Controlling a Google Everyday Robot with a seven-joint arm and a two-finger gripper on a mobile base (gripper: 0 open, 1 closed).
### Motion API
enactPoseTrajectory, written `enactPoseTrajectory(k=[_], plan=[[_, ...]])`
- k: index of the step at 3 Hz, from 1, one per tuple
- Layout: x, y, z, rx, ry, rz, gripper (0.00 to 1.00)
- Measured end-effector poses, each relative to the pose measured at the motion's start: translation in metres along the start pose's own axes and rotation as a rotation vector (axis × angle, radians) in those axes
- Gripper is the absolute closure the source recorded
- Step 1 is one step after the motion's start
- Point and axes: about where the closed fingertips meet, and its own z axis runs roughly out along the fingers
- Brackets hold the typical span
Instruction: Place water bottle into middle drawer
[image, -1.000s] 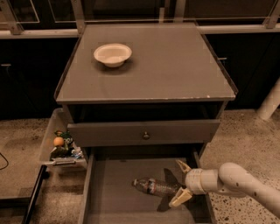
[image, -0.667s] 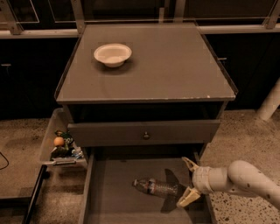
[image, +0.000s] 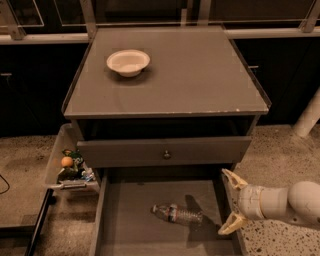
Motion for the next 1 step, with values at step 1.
enactPoseTrajectory(k=[1], plan=[[-0.0249,0.0048,-0.0397,0.046,-0.039,-0.059,0.0]])
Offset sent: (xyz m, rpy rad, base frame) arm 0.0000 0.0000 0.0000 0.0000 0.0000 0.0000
